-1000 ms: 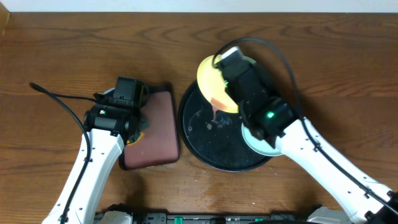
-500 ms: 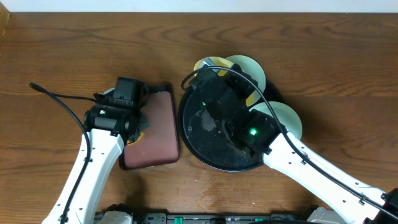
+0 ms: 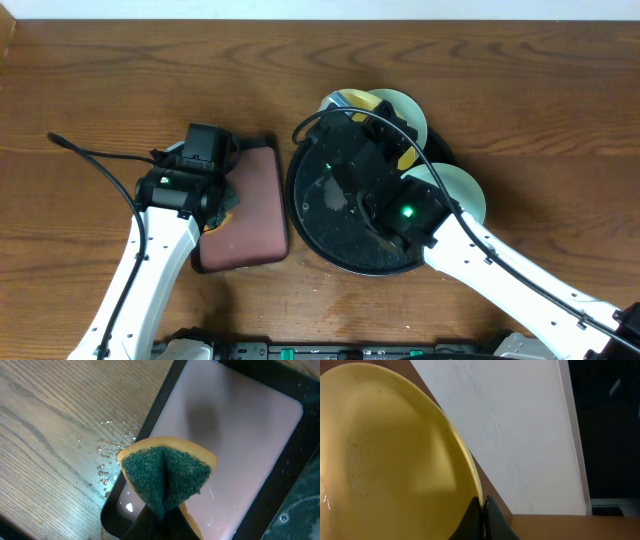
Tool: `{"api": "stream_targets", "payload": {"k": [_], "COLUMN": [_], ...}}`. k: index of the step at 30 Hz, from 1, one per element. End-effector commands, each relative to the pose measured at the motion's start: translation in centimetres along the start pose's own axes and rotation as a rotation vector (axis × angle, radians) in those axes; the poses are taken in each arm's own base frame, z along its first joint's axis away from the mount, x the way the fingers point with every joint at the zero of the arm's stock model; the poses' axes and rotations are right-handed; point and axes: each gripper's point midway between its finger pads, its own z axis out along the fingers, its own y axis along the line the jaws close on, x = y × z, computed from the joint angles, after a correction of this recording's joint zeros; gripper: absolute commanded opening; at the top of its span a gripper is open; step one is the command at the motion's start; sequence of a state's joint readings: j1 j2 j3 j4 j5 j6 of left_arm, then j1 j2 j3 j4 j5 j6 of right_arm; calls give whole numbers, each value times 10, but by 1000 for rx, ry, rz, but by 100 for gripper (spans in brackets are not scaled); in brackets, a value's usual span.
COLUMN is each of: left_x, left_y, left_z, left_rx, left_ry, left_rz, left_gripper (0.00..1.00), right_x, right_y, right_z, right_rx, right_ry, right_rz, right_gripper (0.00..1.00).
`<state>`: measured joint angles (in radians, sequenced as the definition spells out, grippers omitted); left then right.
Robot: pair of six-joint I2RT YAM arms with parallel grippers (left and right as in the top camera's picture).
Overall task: Clean dirty plates on tray and stack at the side
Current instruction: 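Lift the yellow plate with the right gripper off the black tray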
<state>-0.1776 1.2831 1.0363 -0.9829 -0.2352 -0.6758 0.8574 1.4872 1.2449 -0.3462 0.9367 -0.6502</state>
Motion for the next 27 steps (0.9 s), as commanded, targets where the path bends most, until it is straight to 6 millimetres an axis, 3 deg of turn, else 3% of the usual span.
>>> {"api": "stream_targets", "payload": {"k": [1,3,6,8,9,10,11,14,15,17,19,21,24,27], "left_x": [-1,-1,-1,-1,-1,-1,-1,-2,-2,-3,-3,-3,-3,-2], "left_y": [2,3,3,2,2,2,2,1,1,1,1,1,1,1], "left_z": [2,2,2,2,2,2,2,2,2,2,2,2,2,2], "left_rx": [-12,-13,-12,-11,-11,-11,-11,-8,-6,-5,-6,-6,-4,-7], "left_ry": [-2,-1,-1,-3,-2,-2,-3,-7,-8,-9,-9,-9,-10,-7], "left_rz": [6,7,6,6,6,6,6,4,3,3,3,-6,-13,-11], "left_gripper": [7,8,7,7,8,7,8,8,7,7,8,8,8,7], "right_x": [-2,13,25,37,44,43,38,11,11,31,49,49,36,44], "right_y": [-7,16,31,20,-6,-16,-16,21,29,18,-6,-18,0,6], "right_z": [-4,7,25,28,21,15,12,11,15,30,33,30,37,54], "right_rx": [-1,-133,-239,-181,-41,9,7,-228,-272,-196,-52,-4,-213,-430], "right_ry": [-6,13,30,78,128,131,109,-39,-50,42,135,134,47,32], "right_rz": [50,67,126,99,103,114,127,115,90,101,201,355,509,755], "right_gripper": [1,1,1,1,1,1,1,1,1,1,1,1,1,1]}}
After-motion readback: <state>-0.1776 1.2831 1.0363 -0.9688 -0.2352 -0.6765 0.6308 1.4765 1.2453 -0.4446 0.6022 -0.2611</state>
